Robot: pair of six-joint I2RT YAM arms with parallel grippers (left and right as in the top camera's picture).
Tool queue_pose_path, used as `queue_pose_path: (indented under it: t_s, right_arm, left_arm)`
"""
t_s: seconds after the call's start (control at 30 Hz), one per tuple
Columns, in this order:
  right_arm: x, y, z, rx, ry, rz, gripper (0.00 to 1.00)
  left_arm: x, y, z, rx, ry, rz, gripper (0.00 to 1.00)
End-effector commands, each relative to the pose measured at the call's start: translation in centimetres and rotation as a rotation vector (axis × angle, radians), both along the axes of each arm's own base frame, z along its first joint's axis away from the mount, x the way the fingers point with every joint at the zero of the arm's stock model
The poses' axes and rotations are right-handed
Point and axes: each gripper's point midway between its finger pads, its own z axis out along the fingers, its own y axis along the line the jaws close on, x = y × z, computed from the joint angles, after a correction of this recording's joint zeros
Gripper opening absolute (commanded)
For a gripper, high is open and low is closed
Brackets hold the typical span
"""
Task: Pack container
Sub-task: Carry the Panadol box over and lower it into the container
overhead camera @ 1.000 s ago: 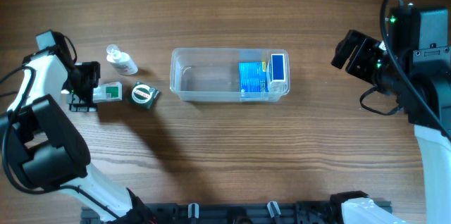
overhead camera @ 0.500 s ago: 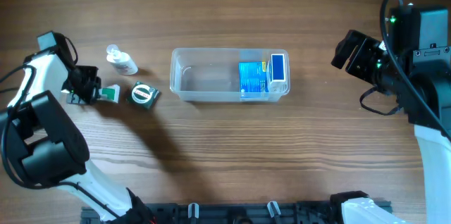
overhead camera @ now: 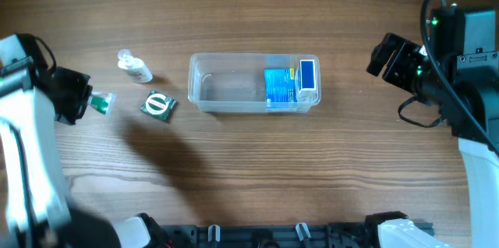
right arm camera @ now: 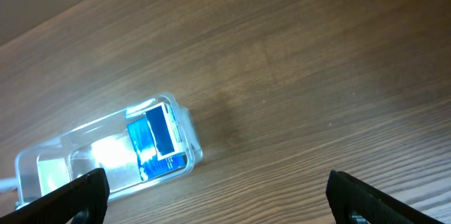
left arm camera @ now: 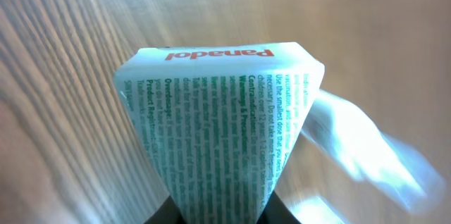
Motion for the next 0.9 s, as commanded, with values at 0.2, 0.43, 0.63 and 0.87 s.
queue_pose_path:
  t_s: [0.2,0.43,0.63,0.87]
  right_arm:
    - [0.1,-0.1,0.4,0.006,-0.010,-0.015,1.00]
    - [0.1,-0.1,0.4,0.006,-0.010,-0.015,1.00]
    - [0.1,-0.1,0.4,0.006,-0.010,-0.015,1.00]
    - [0.1,-0.1,0.4,0.006,-0.010,-0.015,1.00]
  left_arm:
    - [-0.3,-11.8,13.8,0.304,-0.467,-0.607,0.26]
    - [2.0,-20.5,14.0,0.426,-0.567,-1.070,0.29]
    - [5.1,-27.2,9.3,0.648,-0.531,-1.583,0.22]
    - [5.9,-33.6,0.8,0.859,-0.432,-2.222,0.09]
